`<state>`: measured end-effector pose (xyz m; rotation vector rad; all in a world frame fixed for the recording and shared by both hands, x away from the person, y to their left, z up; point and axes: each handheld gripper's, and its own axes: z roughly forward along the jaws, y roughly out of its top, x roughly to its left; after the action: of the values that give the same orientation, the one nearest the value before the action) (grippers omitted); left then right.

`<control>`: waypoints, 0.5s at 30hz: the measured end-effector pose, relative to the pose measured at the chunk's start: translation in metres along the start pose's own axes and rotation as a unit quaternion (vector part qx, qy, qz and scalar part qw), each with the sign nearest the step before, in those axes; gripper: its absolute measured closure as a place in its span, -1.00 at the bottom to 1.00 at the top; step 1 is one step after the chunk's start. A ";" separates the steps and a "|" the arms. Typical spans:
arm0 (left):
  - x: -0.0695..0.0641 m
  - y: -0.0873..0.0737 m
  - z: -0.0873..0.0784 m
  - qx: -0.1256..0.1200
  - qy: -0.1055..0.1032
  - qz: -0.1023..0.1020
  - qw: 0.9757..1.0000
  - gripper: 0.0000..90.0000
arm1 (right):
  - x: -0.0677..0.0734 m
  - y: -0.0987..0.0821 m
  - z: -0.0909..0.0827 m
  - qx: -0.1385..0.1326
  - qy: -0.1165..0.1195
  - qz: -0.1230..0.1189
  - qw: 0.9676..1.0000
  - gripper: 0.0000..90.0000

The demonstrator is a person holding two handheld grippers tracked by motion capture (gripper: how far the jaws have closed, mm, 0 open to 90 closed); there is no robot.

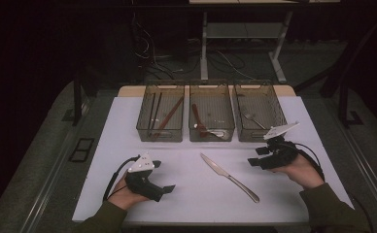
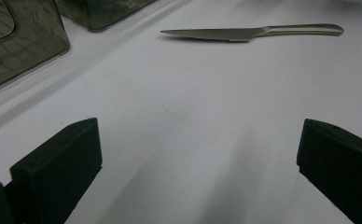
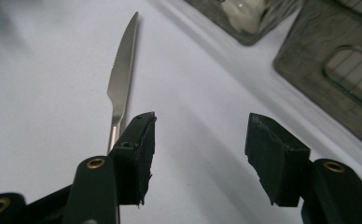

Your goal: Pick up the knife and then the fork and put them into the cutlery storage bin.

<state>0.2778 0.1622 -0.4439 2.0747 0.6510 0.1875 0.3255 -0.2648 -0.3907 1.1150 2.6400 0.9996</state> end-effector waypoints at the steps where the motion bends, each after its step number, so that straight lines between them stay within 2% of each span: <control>1: 0.000 0.000 0.000 0.000 0.000 0.000 1.000 -1.00 | 0.002 0.001 0.001 0.003 0.002 -0.001 1.000 -0.06; 10: -0.001 0.000 0.001 -0.001 -0.002 0.000 1.000 -1.00 | 0.021 0.007 0.012 0.052 0.009 -0.022 0.998 0.04; 15: -0.001 0.000 0.001 0.000 -0.002 0.000 1.000 -1.00 | 0.031 0.012 0.020 0.080 0.017 -0.029 0.996 0.09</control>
<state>0.2775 0.1606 -0.4440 2.0740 0.6477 0.1836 0.3168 -0.2274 -0.3946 1.0511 2.8048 0.8176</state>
